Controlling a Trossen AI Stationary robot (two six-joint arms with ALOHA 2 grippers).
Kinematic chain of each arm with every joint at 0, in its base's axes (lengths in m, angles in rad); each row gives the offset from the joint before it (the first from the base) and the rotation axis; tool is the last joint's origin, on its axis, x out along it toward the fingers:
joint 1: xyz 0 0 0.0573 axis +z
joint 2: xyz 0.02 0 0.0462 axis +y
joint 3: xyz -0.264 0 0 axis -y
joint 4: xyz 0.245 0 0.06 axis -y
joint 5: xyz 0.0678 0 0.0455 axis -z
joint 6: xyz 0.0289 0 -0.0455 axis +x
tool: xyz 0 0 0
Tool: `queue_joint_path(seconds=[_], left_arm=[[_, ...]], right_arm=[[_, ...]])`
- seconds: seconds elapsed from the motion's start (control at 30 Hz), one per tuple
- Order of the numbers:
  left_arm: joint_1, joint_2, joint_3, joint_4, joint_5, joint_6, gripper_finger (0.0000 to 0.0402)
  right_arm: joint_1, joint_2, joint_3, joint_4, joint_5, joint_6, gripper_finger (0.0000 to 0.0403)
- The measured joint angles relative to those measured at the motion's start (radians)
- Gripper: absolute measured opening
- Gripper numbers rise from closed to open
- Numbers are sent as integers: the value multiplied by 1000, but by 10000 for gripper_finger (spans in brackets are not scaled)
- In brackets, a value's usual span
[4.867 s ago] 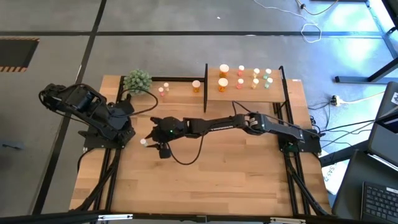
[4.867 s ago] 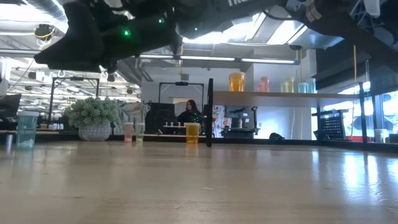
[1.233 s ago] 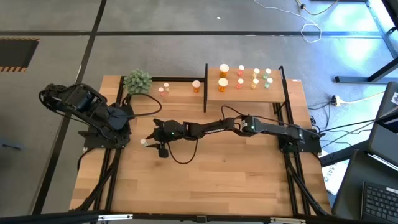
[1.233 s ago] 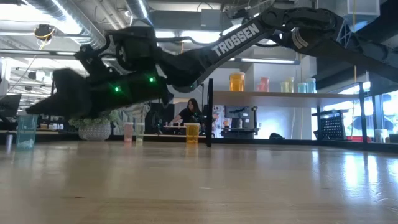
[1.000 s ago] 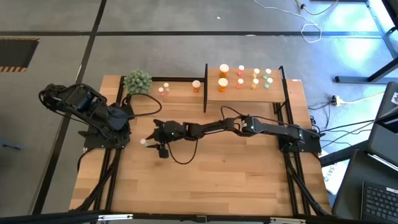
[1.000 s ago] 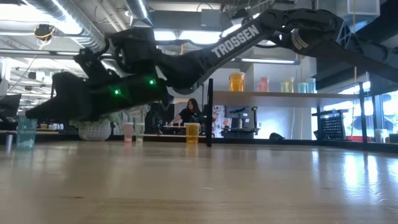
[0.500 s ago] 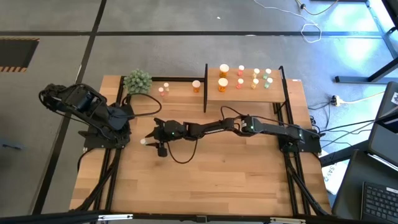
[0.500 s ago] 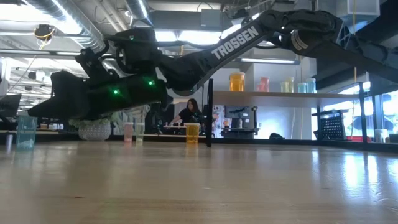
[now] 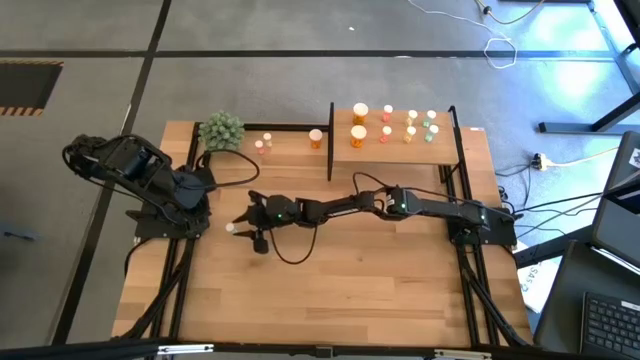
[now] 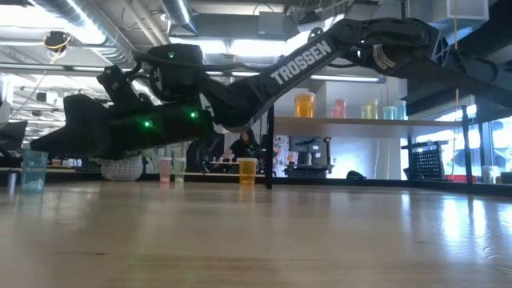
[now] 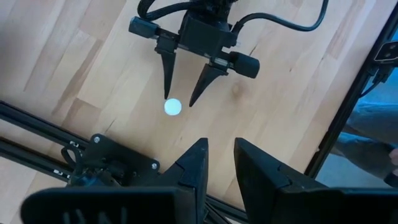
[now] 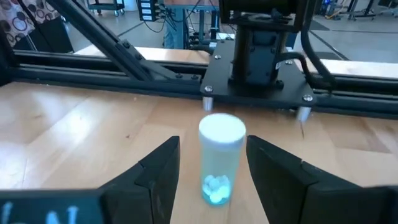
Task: Pick and place medicine bottles onto shelf by color
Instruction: Put the blue pill bottle on the shelf aligned with the other blue pill bottles
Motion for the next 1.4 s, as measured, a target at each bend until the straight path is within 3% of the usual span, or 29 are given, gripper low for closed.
queue_joint_path(seconds=[0.4,0.87,1.4], left_arm=[[0,0,0,0,-14,-4,72],[0,0,0,0,-15,-47,72],[0,0,0,0,-15,-47,72]], right_arm=[[0,14,0,28,-5,0,187],[0,14,0,62,-5,0,125],[-3,14,0,63,-5,-1,116]])
